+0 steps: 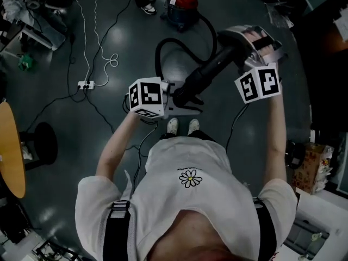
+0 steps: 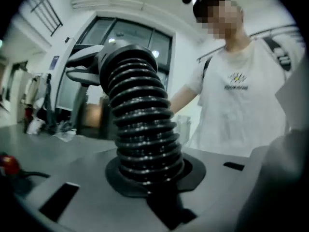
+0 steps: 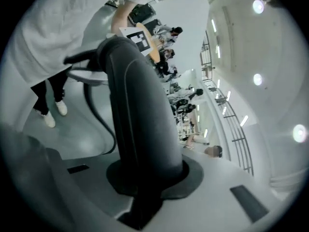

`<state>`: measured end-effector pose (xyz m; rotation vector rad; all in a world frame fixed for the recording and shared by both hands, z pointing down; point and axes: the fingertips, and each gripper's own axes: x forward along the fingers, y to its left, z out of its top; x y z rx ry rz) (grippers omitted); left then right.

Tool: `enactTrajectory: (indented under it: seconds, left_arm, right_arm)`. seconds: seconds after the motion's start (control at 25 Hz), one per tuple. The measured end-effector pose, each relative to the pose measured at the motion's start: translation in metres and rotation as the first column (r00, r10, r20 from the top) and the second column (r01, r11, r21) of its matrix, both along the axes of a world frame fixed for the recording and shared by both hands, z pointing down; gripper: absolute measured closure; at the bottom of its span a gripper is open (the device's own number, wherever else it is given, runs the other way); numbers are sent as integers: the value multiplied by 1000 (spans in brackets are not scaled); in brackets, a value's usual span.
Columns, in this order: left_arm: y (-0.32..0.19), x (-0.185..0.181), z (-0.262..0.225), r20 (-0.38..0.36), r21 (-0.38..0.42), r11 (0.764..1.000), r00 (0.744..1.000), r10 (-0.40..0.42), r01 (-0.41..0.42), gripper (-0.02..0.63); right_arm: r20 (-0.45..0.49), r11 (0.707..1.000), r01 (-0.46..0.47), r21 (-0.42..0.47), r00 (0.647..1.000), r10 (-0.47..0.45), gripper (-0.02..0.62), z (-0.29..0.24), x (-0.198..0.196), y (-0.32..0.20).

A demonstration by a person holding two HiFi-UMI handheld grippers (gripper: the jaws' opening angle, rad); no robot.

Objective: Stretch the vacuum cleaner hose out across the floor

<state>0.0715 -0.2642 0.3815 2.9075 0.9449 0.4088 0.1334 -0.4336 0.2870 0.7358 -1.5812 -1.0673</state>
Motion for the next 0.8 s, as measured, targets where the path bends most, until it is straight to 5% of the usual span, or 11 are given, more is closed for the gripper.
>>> enactTrajectory:
  seconds: [0.16,0.28,0.48,0.64,0.72,0.8]
  left_arm:
    - [94,-6,-50,-191,-270,933,963,190,-238,520]
    - [156,-5,-82,-293,-388,872,937,191,-299,518]
    - [226,-18,-101,-350,-584,779,937,10,-226,517]
    - [331,-11,-49,-240,-666,738,968,-68,-113,517]
    - [386,-10,-32,-201,-709,702,974,-101,-73,517]
    - [423,-12,-30,-189,-757,652,969,-159,-41,517]
  right_arm:
    - [193,992,90,89,976,-106,526,-15,-24,36]
    - [424,985,170,37,889,-170,525,-7,-36,76]
    - [709,973,140,-185,704,33,515,65,-48,163]
    - [787,932,143,-333,587,192,354,153,-31,288]
    - [848,889,157,-431,409,339,322,189,-14,356]
    - [866,851,161,-499,118,486,319,210,13,408]
